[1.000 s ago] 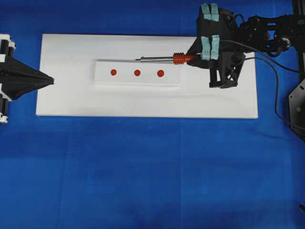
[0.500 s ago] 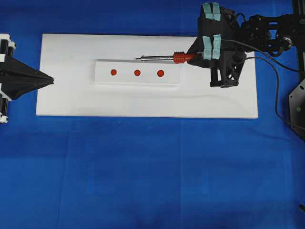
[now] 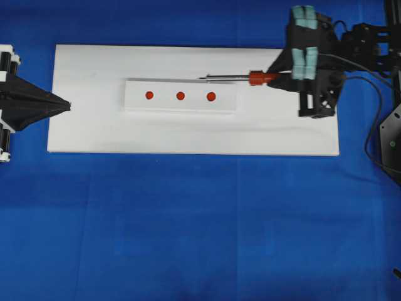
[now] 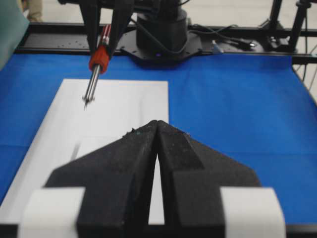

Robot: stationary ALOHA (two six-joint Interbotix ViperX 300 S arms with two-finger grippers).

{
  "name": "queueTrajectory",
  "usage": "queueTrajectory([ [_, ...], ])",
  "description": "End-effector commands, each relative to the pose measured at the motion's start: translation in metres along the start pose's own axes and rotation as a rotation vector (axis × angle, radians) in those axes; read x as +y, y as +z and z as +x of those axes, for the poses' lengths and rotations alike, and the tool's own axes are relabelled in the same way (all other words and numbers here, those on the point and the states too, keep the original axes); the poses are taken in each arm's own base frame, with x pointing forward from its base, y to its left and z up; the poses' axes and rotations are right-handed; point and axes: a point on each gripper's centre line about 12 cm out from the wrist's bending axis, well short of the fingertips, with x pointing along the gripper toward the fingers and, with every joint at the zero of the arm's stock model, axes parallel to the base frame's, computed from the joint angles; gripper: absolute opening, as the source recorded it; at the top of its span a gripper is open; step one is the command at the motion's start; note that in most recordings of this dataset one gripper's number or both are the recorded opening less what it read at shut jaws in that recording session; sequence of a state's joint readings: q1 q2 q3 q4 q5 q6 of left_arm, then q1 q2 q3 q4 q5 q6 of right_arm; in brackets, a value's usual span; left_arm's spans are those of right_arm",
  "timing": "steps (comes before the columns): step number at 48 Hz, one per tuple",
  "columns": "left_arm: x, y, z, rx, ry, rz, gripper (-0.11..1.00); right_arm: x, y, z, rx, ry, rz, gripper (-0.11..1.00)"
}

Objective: Touch the tip of the soldering iron to the mark.
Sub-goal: 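Lift the iron up and shift it right above the strip, then lower the iron tip onto the rightmost red dot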

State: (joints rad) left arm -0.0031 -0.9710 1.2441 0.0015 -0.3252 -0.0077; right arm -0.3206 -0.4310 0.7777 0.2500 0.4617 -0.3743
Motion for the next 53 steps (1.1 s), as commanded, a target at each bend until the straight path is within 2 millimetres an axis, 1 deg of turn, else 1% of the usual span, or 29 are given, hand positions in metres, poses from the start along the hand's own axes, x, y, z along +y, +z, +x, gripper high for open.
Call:
queueTrajectory([
  [1, 0.001, 0.003, 0.002, -0.011, 0.002, 0.000, 0.00, -0.002, 0.003, -0.015, -0.040, -0.015, 0.007, 0.06],
  [6, 0.001, 0.003, 0.002, -0.011, 0.002, 0.000, 0.00, -0.003, -0.006, -0.021, -0.036, -0.019, 0.019, 0.06],
  [12, 0.001, 0.003, 0.002, -0.011, 0.002, 0.000, 0.00, -0.003, -0.010, -0.024, -0.032, -0.020, 0.022, 0.06],
  [37, 0.000, 0.004, 0.002, -0.012, 0.002, 0.002, 0.00, -0.004, -0.011, -0.022, -0.029, -0.022, 0.025, 0.06],
  [43, 0.001, 0.004, 0.002, -0.014, 0.002, 0.000, 0.00, -0.004, -0.014, -0.017, -0.009, -0.019, 0.028, 0.06],
  [53, 0.001, 0.004, 0.002, -0.012, 0.002, 0.000, 0.00, -0.005, -0.023, 0.005, 0.055, -0.012, 0.037, 0.06],
])
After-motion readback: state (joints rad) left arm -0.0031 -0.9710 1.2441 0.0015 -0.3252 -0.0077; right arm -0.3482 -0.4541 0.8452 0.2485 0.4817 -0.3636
